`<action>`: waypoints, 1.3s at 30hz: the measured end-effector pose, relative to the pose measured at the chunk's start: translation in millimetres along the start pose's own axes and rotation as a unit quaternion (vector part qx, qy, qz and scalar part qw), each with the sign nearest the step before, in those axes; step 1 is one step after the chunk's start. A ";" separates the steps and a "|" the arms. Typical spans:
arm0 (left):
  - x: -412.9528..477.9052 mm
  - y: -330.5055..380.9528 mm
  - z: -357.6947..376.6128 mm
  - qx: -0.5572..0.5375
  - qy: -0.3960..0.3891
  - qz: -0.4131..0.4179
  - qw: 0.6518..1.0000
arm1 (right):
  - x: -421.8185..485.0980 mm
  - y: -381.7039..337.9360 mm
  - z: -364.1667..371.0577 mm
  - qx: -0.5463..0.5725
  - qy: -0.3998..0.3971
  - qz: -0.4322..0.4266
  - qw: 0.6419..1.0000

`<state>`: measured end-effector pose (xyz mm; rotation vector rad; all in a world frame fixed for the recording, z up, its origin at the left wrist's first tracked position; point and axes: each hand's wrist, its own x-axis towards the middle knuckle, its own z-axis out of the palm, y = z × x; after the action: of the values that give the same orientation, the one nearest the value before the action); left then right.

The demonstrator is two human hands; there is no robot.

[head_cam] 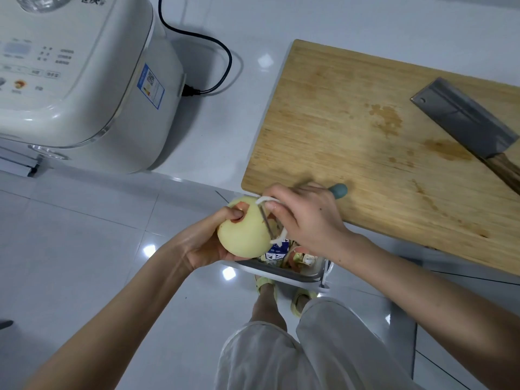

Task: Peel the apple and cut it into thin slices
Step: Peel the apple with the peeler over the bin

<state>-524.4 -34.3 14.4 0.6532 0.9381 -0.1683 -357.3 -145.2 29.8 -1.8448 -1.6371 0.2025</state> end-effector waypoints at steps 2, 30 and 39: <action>0.1 -1.4 2.8 0.009 0.003 0.004 1.000 | 2.2 -3.5 1.4 -0.015 0.011 -0.023 1.000; -11.5 7.2 -0.8 -0.108 -0.010 0.044 0.993 | -23.2 17.1 20.7 0.205 -0.293 0.412 0.838; -7.2 0.2 -3.4 -0.136 0.018 -0.014 0.990 | -12.3 15.9 0.4 0.435 -0.278 0.583 0.628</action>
<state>-531.0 -33.1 18.8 0.3930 0.9837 -0.0513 -346.8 -156.6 17.0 -1.7125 -0.1049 1.8839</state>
